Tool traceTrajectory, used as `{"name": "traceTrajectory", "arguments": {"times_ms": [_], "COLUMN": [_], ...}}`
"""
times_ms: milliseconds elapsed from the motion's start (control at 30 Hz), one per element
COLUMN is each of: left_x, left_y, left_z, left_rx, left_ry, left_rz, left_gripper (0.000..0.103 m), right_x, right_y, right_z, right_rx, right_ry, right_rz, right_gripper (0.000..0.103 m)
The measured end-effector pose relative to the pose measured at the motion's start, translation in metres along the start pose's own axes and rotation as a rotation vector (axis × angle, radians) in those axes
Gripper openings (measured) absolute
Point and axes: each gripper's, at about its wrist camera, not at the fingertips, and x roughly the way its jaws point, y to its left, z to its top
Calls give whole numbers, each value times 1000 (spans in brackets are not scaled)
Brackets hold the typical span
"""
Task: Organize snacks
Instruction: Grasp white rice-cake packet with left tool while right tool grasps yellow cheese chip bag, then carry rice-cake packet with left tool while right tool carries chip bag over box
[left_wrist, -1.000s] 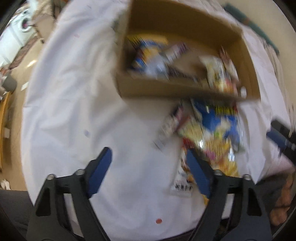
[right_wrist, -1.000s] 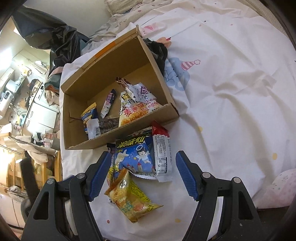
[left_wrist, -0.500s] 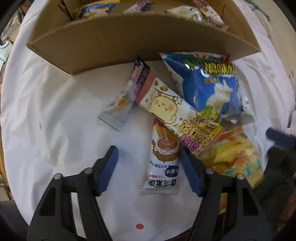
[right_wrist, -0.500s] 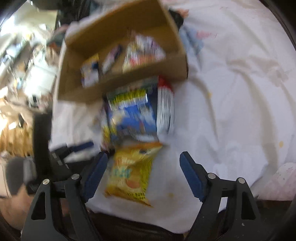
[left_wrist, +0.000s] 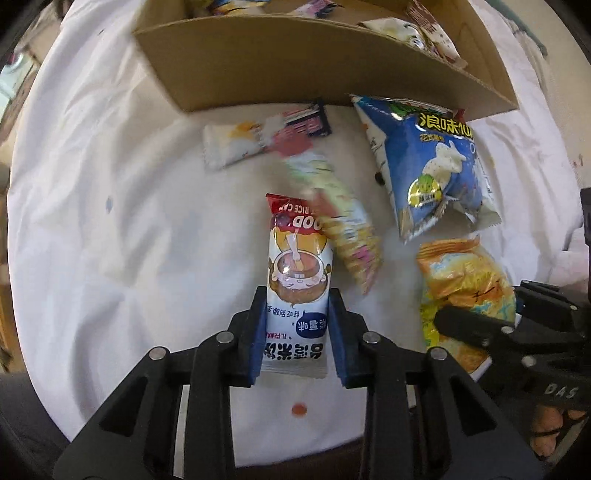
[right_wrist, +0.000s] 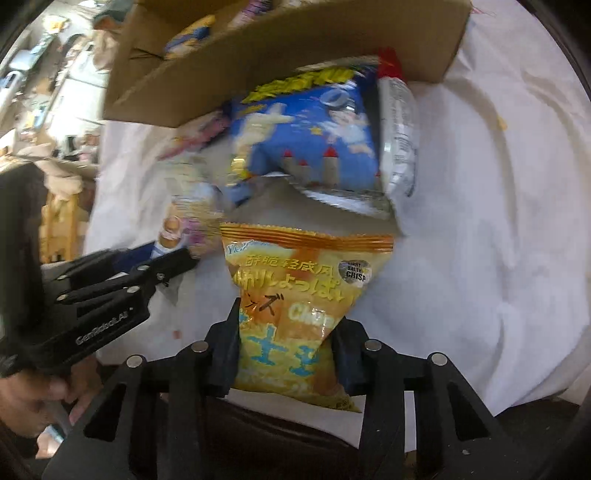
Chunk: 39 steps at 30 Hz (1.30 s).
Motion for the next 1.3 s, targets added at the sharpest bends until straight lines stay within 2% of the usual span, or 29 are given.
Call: {"name": "traceTrajectory", "arguments": {"times_ms": [200, 333, 500, 667, 733, 800, 867, 1033, 1167, 1300], "left_x": [-16, -50, -87, -116, -122, -130, -134, -134, -132, -125], "left_y": [15, 20, 40, 48, 50, 45, 39, 31, 26, 21], "left_z": [-20, -34, -38, -15, -5, 14, 36, 78, 97, 113], "left_rx": [-53, -88, -181, -201, -204, -175, -141, -107, -64, -43], "left_ry": [-29, -138, -242, -337, -360, -372, -397, -434, -447, -452], "left_rz": [23, 65, 56, 104, 123, 139, 151, 141, 142, 124], "left_gripper": [26, 27, 27, 27, 27, 27, 27, 27, 27, 27], "right_x": [-23, -40, -53, -65, -69, -77, -87, -104, -119, -115], "right_y": [6, 12, 21, 33, 39, 41, 34, 26, 21, 19], "right_z": [-2, -5, 0, 7, 14, 24, 36, 64, 91, 117], "right_rx": [-30, -80, -103, -121, -148, -165, -128, -74, -43, -33], "right_ry": [-59, -120, -184, -245, -240, -268, -303, -410, -498, -519], "right_rz": [88, 120, 122, 135, 161, 135, 184, 226, 238, 230], "right_gripper": [43, 43, 43, 43, 43, 43, 43, 43, 43, 43]}}
